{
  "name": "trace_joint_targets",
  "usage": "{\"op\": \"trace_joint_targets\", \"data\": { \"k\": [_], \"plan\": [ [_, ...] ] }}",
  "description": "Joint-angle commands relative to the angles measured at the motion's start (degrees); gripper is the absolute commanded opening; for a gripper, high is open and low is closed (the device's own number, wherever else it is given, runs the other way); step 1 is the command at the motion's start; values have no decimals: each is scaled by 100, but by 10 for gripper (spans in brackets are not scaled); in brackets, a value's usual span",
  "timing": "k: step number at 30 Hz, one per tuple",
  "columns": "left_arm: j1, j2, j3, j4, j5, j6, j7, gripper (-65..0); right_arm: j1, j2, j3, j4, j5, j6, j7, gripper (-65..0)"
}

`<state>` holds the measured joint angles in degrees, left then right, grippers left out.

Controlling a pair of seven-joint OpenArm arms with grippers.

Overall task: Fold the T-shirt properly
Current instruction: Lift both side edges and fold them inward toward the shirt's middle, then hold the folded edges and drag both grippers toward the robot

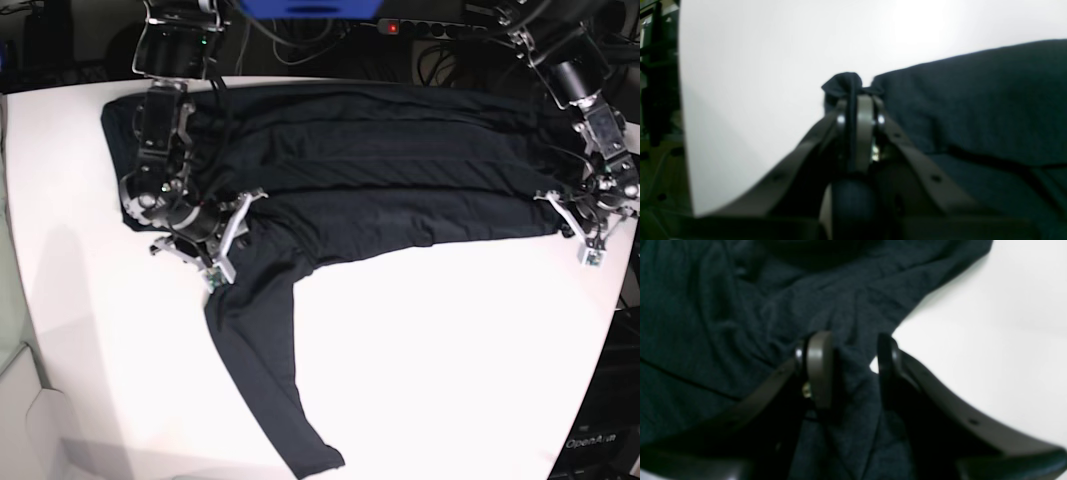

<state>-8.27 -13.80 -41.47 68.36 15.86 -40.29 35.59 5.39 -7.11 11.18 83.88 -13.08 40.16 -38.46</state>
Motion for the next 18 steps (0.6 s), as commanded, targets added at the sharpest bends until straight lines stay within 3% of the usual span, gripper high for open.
{"op": "trace_joint_targets", "data": {
  "k": [1, 15, 18],
  "plan": [
    [-118, -101, -6, 79, -60, 29, -109, -650, 63, -5, -15, 100, 64, -16, 105, -412],
    [-91, -92, -6, 79, -60, 29, -109, -650, -51, 92, -15, 92, 64, -16, 149, -419],
    [-91, -92, -6, 79, -60, 29, -109, -650, -86, 100, -15, 92, 64, -16, 158, -456]
  ]
}}
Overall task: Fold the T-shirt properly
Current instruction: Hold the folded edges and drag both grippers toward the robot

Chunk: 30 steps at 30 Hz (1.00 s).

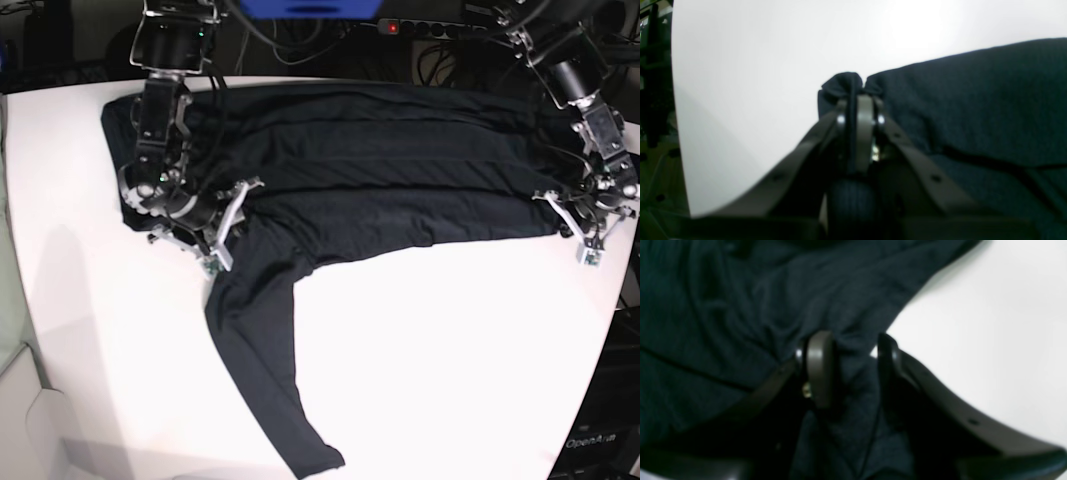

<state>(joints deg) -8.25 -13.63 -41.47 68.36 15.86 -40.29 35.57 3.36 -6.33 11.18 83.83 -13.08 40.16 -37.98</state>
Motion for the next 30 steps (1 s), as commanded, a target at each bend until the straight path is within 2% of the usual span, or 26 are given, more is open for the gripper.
{"op": "trace_joint_targets", "data": {
  "k": [1, 4, 8, 13, 21, 30],
  "plan": [
    [-94, -110, -6, 79, -60, 29, -107, -650, 117, 22, -23, 52, 64, -16, 110, -485],
    [-94, -110, -6, 79, -60, 29, -107, -650, 161, 48, -173, -273, 64, -16, 110, -572],
    [-85, -110, -6, 79, -60, 29, -107, -650, 161, 171, -358, -634, 64, -16, 101, -648],
    [-85, -110, -6, 79, -60, 29, -107, -650, 170, 180, -428, -599, 64, -16, 110, -650],
    [-85, -110, -6, 79, -60, 29, -107, -650, 152, 189, -437, 632, 55, -16, -163, -650],
    [-85, -110, -6, 79, -60, 29, -107, -650, -32, 189, -437, 1072, 55, -16, -321, -650]
  ]
}}
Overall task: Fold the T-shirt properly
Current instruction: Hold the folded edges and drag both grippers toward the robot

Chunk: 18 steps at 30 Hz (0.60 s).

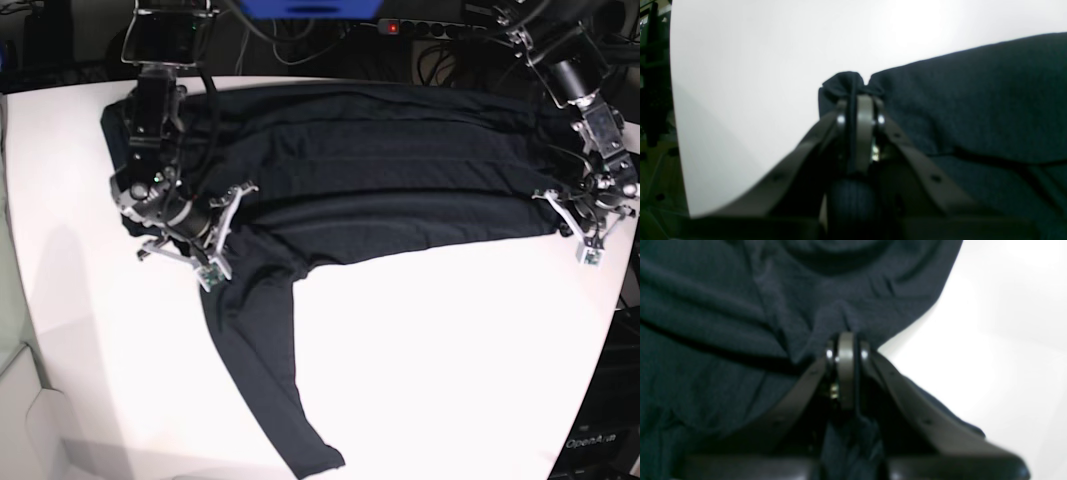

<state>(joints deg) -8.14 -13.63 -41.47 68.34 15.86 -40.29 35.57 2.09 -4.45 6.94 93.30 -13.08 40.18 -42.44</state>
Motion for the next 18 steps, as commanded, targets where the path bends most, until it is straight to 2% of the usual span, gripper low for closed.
{"op": "trace_joint_targets", "data": {
  "k": [1, 18],
  "plan": [
    [-96, -110, -6, 81, -60, 29, -107, -650, 51, 1, -13, 187, 55, -18, 125, -650],
    [-87, -110, -6, 81, -60, 29, -107, -650, -1022, 89, -4, 1523, 73, -18, 160, -650]
  ]
}}
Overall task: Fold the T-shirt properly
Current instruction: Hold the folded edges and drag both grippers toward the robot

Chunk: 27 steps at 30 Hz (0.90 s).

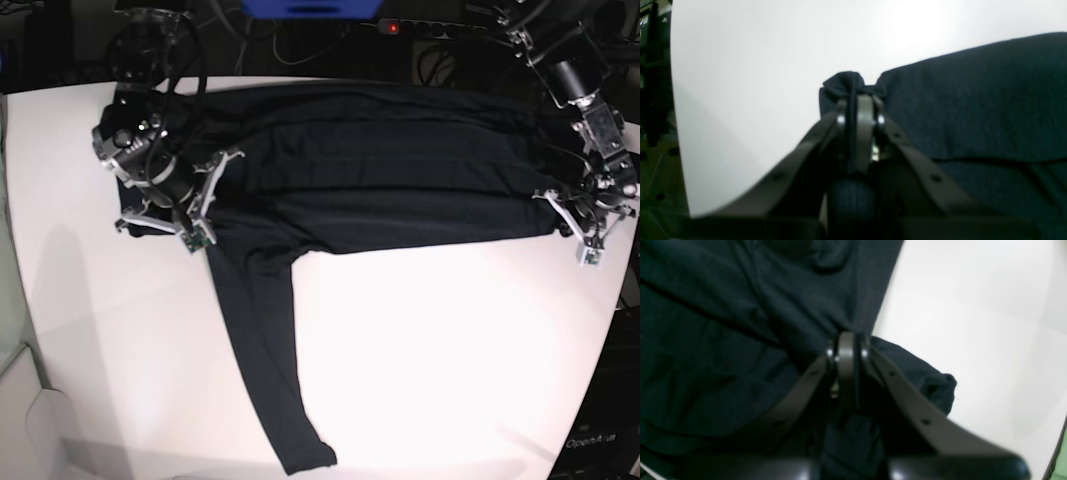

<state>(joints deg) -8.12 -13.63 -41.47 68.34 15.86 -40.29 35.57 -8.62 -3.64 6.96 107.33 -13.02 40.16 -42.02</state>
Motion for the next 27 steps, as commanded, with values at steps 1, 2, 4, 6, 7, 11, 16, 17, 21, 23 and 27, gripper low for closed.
{"op": "trace_joint_targets", "data": {
  "k": [1, 2, 4, 6, 7, 11, 16, 17, 21, 23, 27],
  "plan": [
    [-89, -110, -6, 81, -60, 29, -107, -650, 14, 8, 3, 155, 66, -16, 118, -650],
    [-89, -110, -6, 90, -60, 29, -98, -650, -12, 52, 12, 190, 66, -16, 118, -650],
    [-89, -119, -6, 90, -60, 29, -89, -650, -83, 131, 3, 217, 84, -16, 127, -650],
    [-89, -127, -6, 90, -60, 29, -89, -650, -144, 157, 20, 217, 84, -16, 127, -650],
    [-89, -127, -6, 90, -60, 29, -89, -650, -180, 157, 20, 217, 84, -16, 136, -650],
    [-89, -136, -6, 90, -60, 29, -72, -650, -276, 219, 38, 217, 84, -16, 145, -650],
    [-89, -145, -24, 125, -60, 29, -54, -650, -259, 228, 390, 225, 58, -16, 101, -650],
    [-54, -154, -24, 125, -60, 29, -54, -650, -241, 228, 469, 225, 58, -16, 101, -650],
    [-1, -171, -6, 133, -60, 29, -89, -650, -206, 377, 750, 225, 58, -16, 118, -650],
    [-1, -233, -6, 133, -60, 29, -80, -650, -223, 447, 768, 225, 66, -16, 110, -650],
    [-1, -233, -6, 133, -60, 29, -63, -650, -267, 447, 768, 225, 49, -16, 127, -650]
  ]
}}
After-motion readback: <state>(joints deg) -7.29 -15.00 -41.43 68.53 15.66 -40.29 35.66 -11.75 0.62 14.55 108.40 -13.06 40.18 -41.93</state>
